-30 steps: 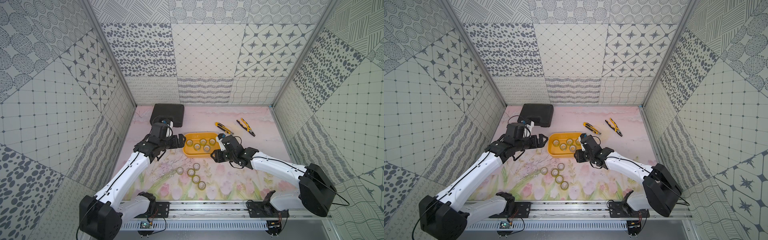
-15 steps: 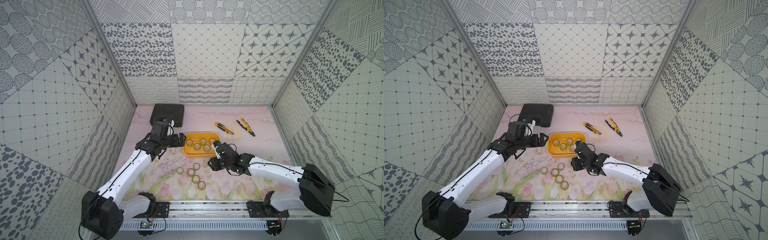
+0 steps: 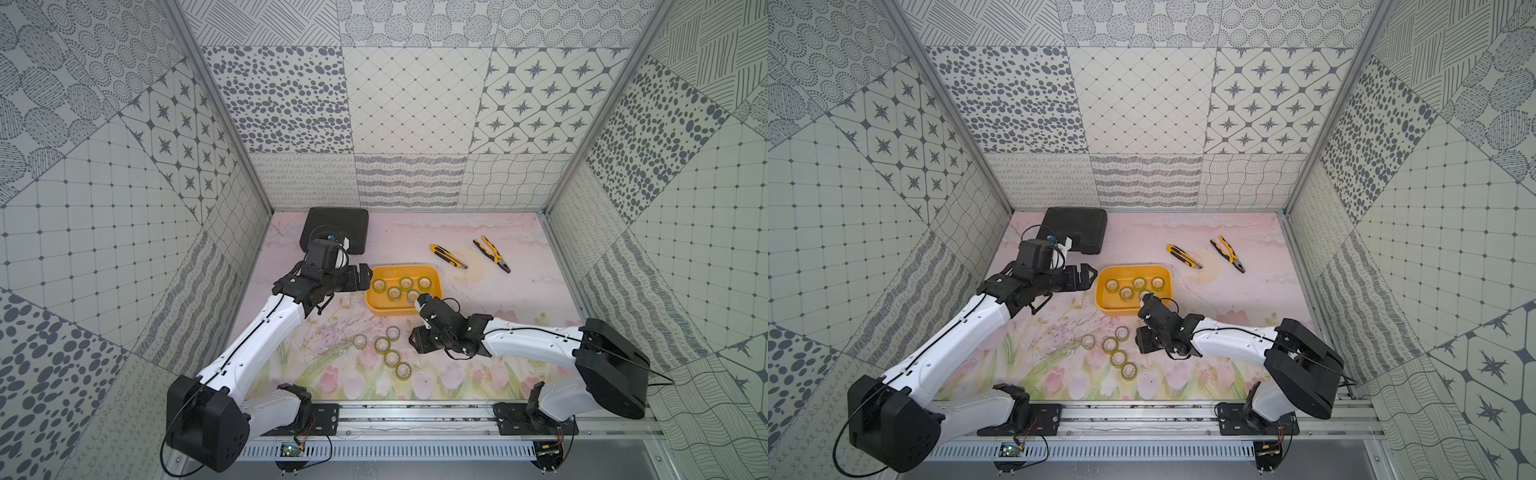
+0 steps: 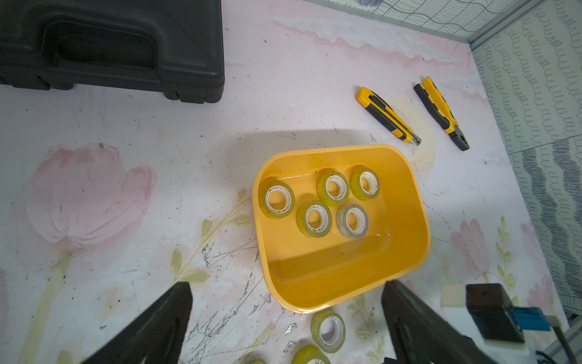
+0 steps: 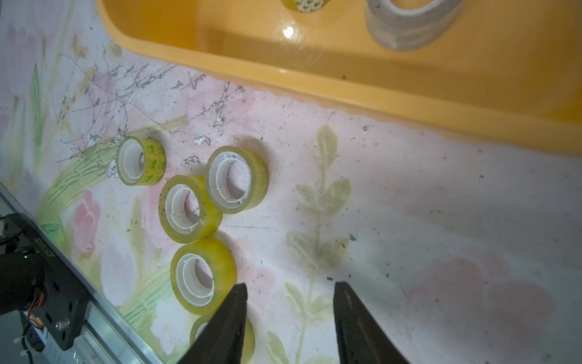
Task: Put the transparent tape into the storage box
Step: Pick up the tape at the center of the board.
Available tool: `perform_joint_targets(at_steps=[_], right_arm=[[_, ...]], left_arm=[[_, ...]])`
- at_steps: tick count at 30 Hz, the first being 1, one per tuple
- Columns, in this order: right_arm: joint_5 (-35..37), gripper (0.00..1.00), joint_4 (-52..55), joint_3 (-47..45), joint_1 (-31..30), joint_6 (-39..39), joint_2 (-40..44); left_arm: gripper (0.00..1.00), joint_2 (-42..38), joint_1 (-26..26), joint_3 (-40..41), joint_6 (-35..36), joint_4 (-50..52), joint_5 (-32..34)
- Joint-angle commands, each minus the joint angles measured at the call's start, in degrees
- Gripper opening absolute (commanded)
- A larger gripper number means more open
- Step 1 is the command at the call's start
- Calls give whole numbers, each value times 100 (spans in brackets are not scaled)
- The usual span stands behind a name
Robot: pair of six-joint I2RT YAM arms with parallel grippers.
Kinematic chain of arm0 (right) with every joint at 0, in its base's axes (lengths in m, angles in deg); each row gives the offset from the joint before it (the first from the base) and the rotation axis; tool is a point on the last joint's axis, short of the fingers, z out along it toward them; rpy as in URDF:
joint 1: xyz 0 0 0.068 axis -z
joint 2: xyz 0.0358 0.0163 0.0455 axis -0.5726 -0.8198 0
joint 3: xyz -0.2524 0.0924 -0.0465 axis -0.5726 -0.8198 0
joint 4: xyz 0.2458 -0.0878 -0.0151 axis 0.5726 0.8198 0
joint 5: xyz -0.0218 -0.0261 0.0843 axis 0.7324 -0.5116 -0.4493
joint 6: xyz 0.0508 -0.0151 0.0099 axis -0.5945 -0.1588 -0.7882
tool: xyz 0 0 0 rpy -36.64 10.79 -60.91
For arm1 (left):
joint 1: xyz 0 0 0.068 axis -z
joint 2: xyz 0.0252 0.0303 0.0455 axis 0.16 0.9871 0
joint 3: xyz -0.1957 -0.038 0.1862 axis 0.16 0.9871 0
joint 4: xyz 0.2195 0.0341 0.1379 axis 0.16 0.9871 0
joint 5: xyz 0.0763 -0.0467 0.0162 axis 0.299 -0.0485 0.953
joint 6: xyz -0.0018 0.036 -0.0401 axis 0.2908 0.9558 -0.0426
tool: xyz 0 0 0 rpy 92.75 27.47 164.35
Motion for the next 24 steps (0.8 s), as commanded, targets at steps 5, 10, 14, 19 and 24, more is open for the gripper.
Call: perform_joint_targets(at_steps=[5,10,14,19,24], right_arm=[[230,49,-321,418,-100,-325,-445],[211,49,-269,704,-106,-252,-699],[231,49,-269,859,-106,-235,-881],[166,49,-260,1118,-106,-174,-1225],[227,49,-242,1297,-106,-176,-1522]], left_arm=[[99,-132,28,-23,102,82,110],[99,-107,27,-53,83,105,81],[99,-137,37,-45,74,121,79],[99,-168,18,-32,57,99,70],[99,-165,28,-27,48,112,55]])
